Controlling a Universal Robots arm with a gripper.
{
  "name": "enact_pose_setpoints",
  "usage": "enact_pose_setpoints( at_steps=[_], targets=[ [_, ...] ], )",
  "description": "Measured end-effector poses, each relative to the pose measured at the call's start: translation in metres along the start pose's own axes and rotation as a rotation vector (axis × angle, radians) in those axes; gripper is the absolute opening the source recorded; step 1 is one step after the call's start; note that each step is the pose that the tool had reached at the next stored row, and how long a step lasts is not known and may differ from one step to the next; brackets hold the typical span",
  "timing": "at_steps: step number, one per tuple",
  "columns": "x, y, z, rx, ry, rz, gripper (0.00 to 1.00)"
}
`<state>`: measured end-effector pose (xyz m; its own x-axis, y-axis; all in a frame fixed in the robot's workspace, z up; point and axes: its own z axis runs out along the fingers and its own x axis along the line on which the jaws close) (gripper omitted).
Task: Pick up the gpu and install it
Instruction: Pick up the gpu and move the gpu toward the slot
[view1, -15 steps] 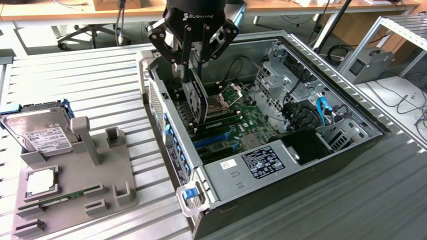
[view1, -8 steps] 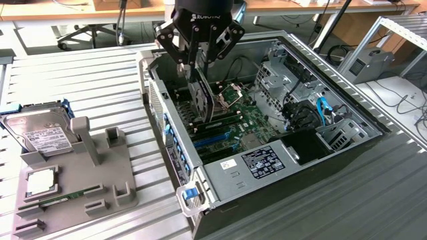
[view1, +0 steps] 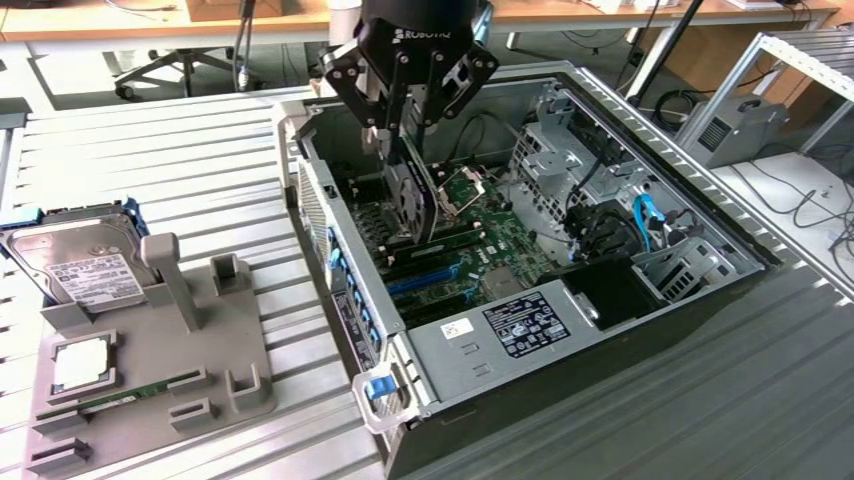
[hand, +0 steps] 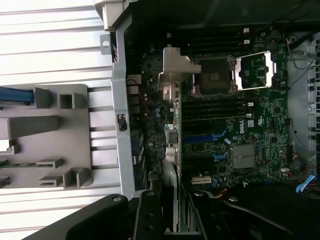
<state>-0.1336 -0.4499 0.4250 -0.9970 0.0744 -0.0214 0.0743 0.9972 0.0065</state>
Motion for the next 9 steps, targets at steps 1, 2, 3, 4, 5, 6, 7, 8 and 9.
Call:
enact_pose_setpoints(
  at_steps=[1,2,3,4,5,6,7,8,9],
  targets=[
    [-0.001,0.0001,0.0002,0.0002,-0.0001,0.0,0.26],
    [-0.002,0.0002,0.0004,0.0004,-0.0001,0.0,0.26],
    [-0.003,0.0002,0.0005,0.0007,-0.0001,0.0,0.26],
    [-0.005,0.0004,0.001,0.0011,-0.0002,0.0,0.26],
    [-0.0065,0.0005,0.0012,0.0015,-0.0002,0.0,0.26],
    [-0.0076,0.0006,0.0014,0.0017,-0.0002,0.0,0.26],
    [-0.0084,0.0007,0.0016,0.0019,-0.0002,0.0,0.26],
    [-0.0097,0.0008,0.0018,0.0022,-0.0002,0.0,0.26],
    [-0.0108,0.0008,0.002,0.0024,-0.0002,0.0,0.26]
  ],
)
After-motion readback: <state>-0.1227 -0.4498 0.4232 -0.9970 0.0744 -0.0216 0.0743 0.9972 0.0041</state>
